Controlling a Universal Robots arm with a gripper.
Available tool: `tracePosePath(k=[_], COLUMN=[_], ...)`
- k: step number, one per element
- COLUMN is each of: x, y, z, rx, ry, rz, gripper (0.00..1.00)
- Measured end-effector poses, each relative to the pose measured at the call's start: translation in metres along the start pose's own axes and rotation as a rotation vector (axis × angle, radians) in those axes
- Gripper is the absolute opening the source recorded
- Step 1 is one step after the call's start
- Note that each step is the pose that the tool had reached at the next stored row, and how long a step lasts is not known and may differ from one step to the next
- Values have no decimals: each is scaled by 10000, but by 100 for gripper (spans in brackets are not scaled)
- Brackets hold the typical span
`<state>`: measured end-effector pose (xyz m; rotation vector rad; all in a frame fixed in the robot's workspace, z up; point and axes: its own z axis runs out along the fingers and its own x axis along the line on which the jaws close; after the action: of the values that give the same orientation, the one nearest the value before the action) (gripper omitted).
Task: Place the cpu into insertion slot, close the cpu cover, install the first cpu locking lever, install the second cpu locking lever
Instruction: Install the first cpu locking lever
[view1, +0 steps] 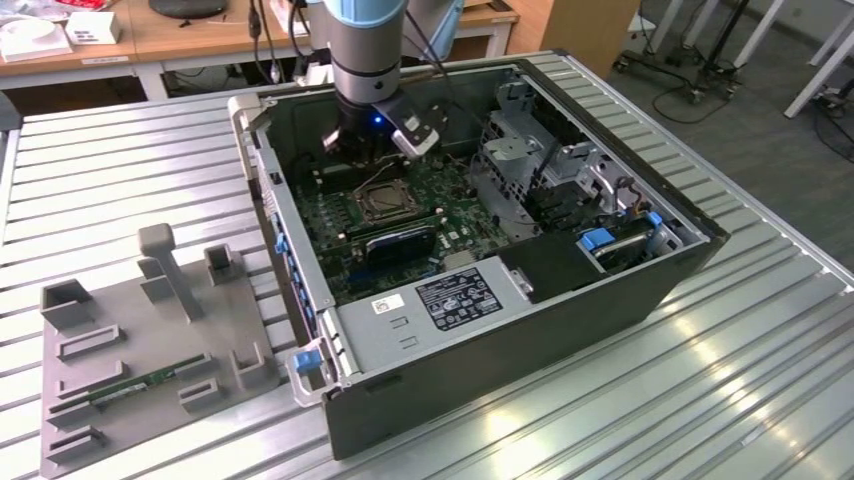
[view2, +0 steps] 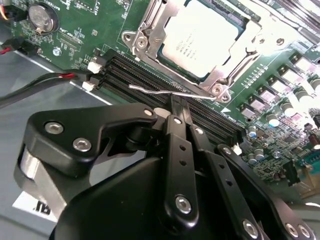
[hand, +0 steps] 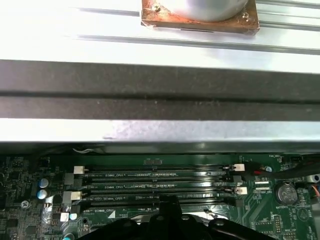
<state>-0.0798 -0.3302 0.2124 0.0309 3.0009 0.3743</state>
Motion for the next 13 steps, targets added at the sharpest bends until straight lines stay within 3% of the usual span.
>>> tracePosePath(k=[7,13], x=[-6,-6], y=[22,23], z=[-85,-90], rx=[-2,-3], ry=[-67,-74], rz=[-17,-18], gripper=[11,11])
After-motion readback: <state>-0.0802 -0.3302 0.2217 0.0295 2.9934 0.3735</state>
